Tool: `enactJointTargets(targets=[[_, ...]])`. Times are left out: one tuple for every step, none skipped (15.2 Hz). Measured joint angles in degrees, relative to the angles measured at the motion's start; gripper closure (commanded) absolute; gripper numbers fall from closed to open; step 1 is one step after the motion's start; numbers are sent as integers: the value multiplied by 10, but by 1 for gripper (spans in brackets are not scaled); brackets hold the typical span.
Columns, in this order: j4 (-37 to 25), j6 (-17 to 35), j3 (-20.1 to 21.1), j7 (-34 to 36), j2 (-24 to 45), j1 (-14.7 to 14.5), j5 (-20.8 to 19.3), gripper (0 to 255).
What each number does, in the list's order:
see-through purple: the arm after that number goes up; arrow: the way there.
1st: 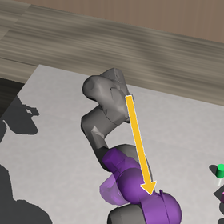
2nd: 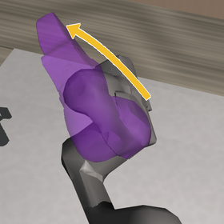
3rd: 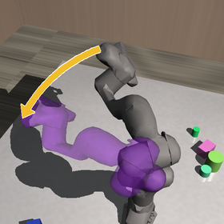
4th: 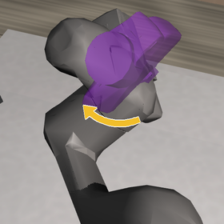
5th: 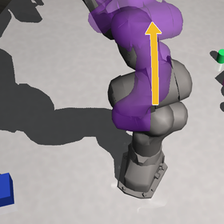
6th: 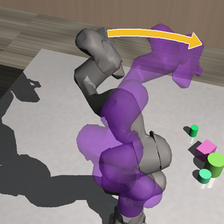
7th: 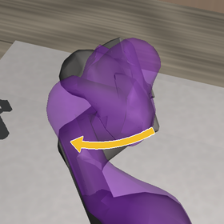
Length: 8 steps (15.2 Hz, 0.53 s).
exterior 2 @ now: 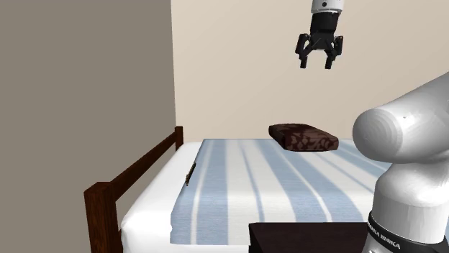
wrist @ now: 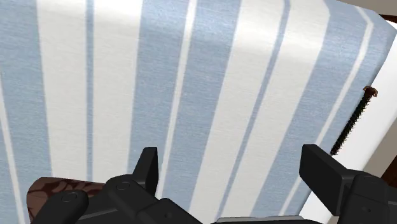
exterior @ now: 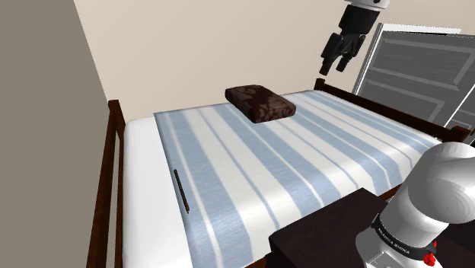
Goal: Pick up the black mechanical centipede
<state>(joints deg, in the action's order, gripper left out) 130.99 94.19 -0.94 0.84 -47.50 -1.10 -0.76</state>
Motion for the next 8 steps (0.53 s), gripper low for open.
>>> enactJointTargets(targets=[[0, 0, 0, 0, 0, 0, 0, 0], [3, 5, 5, 6, 2, -1, 3, 0], [10, 14, 13, 15, 6, -3, 7, 0], [20, 26, 22, 26, 9, -4, 12, 0], [30, 39, 32, 37, 12, -7, 17, 0], [36, 51, 41, 48, 19, -8, 22, 0], [42, 66, 49, 58, 28, -9, 26, 0], [49, 78, 56, 67, 34, -11, 30, 0]])
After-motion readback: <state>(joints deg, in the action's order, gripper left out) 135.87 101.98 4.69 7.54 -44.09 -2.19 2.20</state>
